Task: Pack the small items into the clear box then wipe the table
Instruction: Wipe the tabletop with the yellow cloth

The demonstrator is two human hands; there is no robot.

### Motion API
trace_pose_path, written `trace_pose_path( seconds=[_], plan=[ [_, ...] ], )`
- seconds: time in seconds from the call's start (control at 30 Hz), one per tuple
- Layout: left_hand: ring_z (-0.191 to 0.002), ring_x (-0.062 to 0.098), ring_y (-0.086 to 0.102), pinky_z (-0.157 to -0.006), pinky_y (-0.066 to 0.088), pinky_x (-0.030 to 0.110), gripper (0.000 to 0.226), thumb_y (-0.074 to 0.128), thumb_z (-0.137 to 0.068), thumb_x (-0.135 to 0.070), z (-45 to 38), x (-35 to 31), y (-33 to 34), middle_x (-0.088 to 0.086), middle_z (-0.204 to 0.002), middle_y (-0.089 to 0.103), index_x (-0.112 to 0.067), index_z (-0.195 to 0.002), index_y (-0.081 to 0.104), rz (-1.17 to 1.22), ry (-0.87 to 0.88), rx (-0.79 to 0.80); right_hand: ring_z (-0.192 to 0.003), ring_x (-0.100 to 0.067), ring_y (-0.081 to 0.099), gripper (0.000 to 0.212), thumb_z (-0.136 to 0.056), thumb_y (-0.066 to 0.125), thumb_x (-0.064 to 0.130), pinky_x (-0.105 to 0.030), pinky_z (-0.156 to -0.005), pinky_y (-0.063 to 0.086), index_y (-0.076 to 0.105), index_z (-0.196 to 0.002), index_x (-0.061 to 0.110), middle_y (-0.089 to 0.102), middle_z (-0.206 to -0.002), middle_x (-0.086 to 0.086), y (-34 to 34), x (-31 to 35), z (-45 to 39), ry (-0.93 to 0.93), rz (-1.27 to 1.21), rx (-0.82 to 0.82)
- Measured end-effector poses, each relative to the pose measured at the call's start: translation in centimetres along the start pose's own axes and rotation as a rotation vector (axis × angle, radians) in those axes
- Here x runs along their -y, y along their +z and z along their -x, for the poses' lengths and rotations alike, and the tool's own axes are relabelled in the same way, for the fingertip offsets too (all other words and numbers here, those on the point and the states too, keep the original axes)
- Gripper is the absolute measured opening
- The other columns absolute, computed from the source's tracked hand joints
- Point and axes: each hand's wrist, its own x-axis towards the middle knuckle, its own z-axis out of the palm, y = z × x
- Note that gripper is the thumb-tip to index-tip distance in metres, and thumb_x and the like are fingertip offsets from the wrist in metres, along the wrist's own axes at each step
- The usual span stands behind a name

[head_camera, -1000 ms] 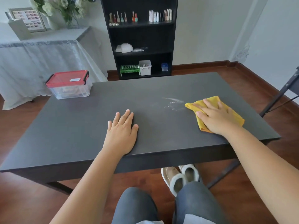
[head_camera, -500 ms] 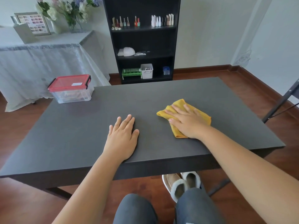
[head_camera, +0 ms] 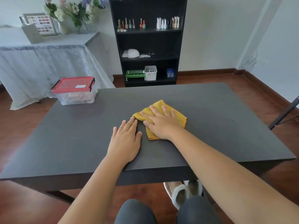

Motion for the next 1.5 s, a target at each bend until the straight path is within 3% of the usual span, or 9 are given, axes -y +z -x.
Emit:
trace_pose_path(
  seconds=[0.13, 0.27, 0.43, 0.63, 0.77, 0.97, 1.23, 1.33, 1.5],
  plan=[
    [-0.147, 0.021, 0.008, -0.116, 0.01, 0.043, 0.055, 0.023, -0.1, -0.041, -0.1, -0.2, -0.1, -0.007, -0.16, 0.011, -0.021, -0.151, 0.017, -0.004, -0.005, 0.007, -0.147, -0.022, -0.002, 0.045, -0.095, 0.019, 0.057, -0.049, -0.116, 0.0, 0.014, -0.14, 0.061, 0.002, -0.158, 0.021, -0.8, -5.7, 2.9, -0.02, -0.022, -0.037],
    [-0.147, 0.022, 0.005, -0.115, 0.008, 0.044, 0.055, 0.021, -0.1, -0.04, -0.6, -1.0, 0.0, -0.007, -0.161, 0.009, -0.021, -0.151, 0.017, -0.01, 0.014, 0.028, -0.146, -0.026, 0.005, 0.048, -0.098, 0.02, 0.048, -0.05, -0.115, 0.008, 0.015, -0.146, 0.05, 0.007, -0.16, 0.015, -2.8, -12.2, 3.2, 0.216, 0.007, -0.086],
    [-0.146, 0.024, 0.002, -0.114, 0.01, 0.045, 0.055, 0.023, -0.099, -0.04, -1.5, -3.6, 0.6, -0.006, -0.161, 0.007, -0.019, -0.15, 0.02, -0.03, 0.055, 0.027, -0.145, -0.033, -0.001, 0.049, -0.098, 0.016, 0.048, -0.055, -0.115, 0.002, 0.012, -0.147, 0.048, 0.004, -0.161, 0.011, -3.5, -10.9, 1.4, 0.356, -0.026, -0.076],
    [-0.146, 0.025, 0.0, -0.114, 0.009, 0.046, 0.055, 0.022, -0.1, -0.041, -2.2, -6.8, 1.7, -0.005, -0.161, 0.006, -0.019, -0.15, 0.017, -0.051, 0.106, 0.043, -0.146, -0.018, -0.007, 0.046, -0.091, 0.01, 0.062, -0.046, -0.115, -0.002, 0.004, -0.137, 0.065, -0.007, -0.154, 0.028, -1.3, -11.4, 8.7, 0.005, 0.0, -0.057],
    [-0.146, 0.027, -0.001, -0.116, 0.01, 0.048, 0.055, 0.021, -0.1, -0.04, -2.4, -8.3, 2.0, -0.005, -0.161, 0.006, -0.019, -0.15, 0.017, -0.076, 0.131, 0.046, -0.146, -0.018, -0.004, 0.037, -0.083, 0.004, 0.069, -0.045, -0.116, 0.002, -0.006, -0.117, 0.081, -0.004, -0.154, 0.028, -2.9, -18.6, 12.9, 0.153, -0.004, -0.084],
    [-0.146, 0.026, 0.0, -0.115, 0.009, 0.047, 0.055, 0.02, -0.1, -0.039, -2.7, -11.0, 2.8, -0.005, -0.161, 0.009, -0.018, -0.15, 0.019, -0.072, 0.161, 0.072, -0.145, -0.035, -0.003, 0.046, -0.094, 0.012, 0.055, -0.056, -0.114, 0.001, 0.007, -0.139, 0.063, 0.002, -0.16, 0.013, -4.6, -21.3, 10.0, 0.501, 0.006, -0.09],
    [-0.147, 0.024, 0.003, -0.115, 0.008, 0.044, 0.055, 0.02, -0.099, -0.041, -3.3, -13.6, 4.0, -0.005, -0.161, 0.01, -0.02, -0.151, 0.017, -0.046, 0.201, 0.087, -0.146, -0.02, -0.008, 0.051, -0.085, 0.001, 0.065, -0.048, -0.115, -0.001, -0.001, -0.136, 0.066, -0.005, -0.156, 0.026, -1.4, -16.8, 16.9, 0.156, 0.001, -0.122],
    [-0.147, 0.023, 0.004, -0.115, 0.008, 0.044, 0.056, 0.019, -0.099, -0.041, -3.3, -13.6, 3.9, -0.005, -0.161, 0.01, -0.02, -0.151, 0.017, -0.042, 0.205, 0.089, -0.146, -0.02, -0.004, 0.043, -0.088, 0.004, 0.063, -0.046, -0.116, 0.004, -0.007, -0.128, 0.07, -0.003, -0.156, 0.026, -2.6, -21.7, 18.8, 0.264, -0.007, -0.132],
    [-0.147, 0.024, 0.006, -0.115, 0.008, 0.045, 0.056, 0.02, -0.099, -0.041, -3.4, -13.7, 3.8, -0.004, -0.161, 0.01, -0.02, -0.151, 0.017, -0.053, 0.208, 0.096, -0.143, -0.035, 0.006, 0.049, -0.096, 0.016, 0.05, -0.054, -0.112, 0.012, 0.015, -0.145, 0.051, 0.007, -0.16, 0.011, -4.3, -25.2, 13.4, 0.495, -0.012, -0.149]
  ],
)
